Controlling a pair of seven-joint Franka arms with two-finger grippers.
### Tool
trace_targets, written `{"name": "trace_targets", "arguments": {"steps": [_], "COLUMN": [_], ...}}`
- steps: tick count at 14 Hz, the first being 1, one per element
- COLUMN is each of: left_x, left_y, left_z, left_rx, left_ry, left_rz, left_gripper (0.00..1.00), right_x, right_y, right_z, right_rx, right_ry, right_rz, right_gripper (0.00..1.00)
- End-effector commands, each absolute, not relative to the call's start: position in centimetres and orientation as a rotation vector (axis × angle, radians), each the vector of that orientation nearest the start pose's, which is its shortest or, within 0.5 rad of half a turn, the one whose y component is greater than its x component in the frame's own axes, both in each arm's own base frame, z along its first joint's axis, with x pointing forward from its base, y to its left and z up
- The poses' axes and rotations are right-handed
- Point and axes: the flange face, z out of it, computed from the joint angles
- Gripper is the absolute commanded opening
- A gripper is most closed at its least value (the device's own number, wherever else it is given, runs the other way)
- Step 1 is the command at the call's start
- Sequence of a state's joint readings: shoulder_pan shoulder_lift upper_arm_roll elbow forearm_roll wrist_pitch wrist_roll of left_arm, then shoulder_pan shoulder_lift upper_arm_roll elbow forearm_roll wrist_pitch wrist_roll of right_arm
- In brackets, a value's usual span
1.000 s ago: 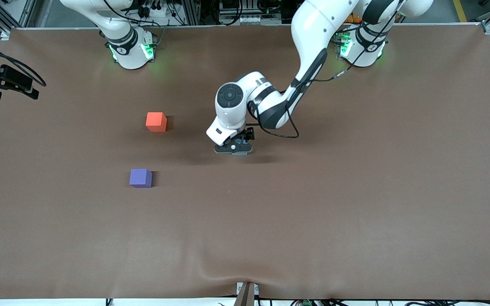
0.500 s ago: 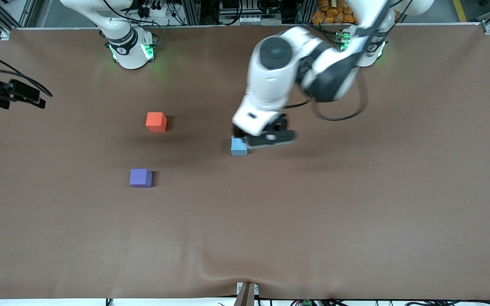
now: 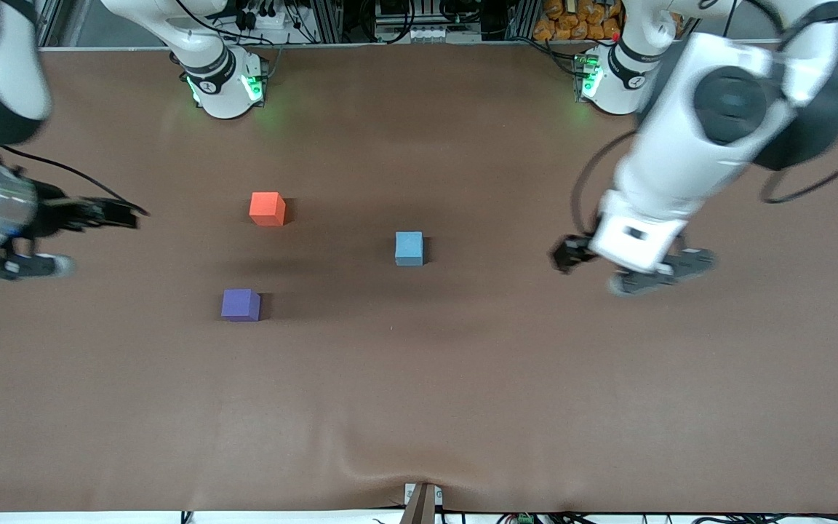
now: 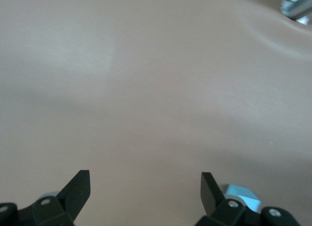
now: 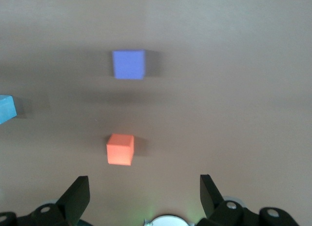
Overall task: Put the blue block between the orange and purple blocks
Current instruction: 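Reach the right gripper to the blue cube while the left gripper withdraws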
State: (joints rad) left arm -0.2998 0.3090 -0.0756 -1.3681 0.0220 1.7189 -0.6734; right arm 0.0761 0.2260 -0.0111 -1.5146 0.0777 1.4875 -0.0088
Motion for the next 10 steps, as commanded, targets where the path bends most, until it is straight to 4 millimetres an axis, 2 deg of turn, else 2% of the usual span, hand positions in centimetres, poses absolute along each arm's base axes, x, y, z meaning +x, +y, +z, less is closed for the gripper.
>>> {"name": "trace_targets", "arguments": {"steps": [1, 2, 3, 5, 7, 10], "left_x": [60.9, 60.2, 59.2, 57.7, 55.3, 54.1], "left_y": [-16.4, -14.8, -13.7, -10.5, -8.9, -4.6], "left_z": [56.8, 57.2, 57.8, 58.7, 58.9, 59.1], "left_rx": [-3.094, -3.094, -3.096, -3.098, -3.094, -3.078], "left_ry": [-0.492, -0.429, -0.366, -0.288, -0.205, 0.106], "left_rz": [-0.035, -0.006, 0.005, 0.003, 0.022, 0.112], "left_gripper": [1.00, 1.00, 1.00, 1.00, 1.00, 1.00], "right_x": [59.9, 59.6, 59.1, 58.8, 58.0, 56.1], "right_y": [10.0, 11.2, 13.3, 18.9, 25.8, 34.2], "right_z": [47.0, 45.5, 44.1, 40.9, 37.6, 31.5], "right_rx": [-3.016, -3.000, -2.988, -3.010, -3.035, -3.049], "right_ry": [-0.153, -0.092, -0.071, -0.018, 0.068, 0.165], "right_rz": [0.356, 0.353, 0.367, 0.370, 0.327, 0.253], "right_gripper": [1.00, 1.00, 1.00, 1.00, 1.00, 1.00]}}
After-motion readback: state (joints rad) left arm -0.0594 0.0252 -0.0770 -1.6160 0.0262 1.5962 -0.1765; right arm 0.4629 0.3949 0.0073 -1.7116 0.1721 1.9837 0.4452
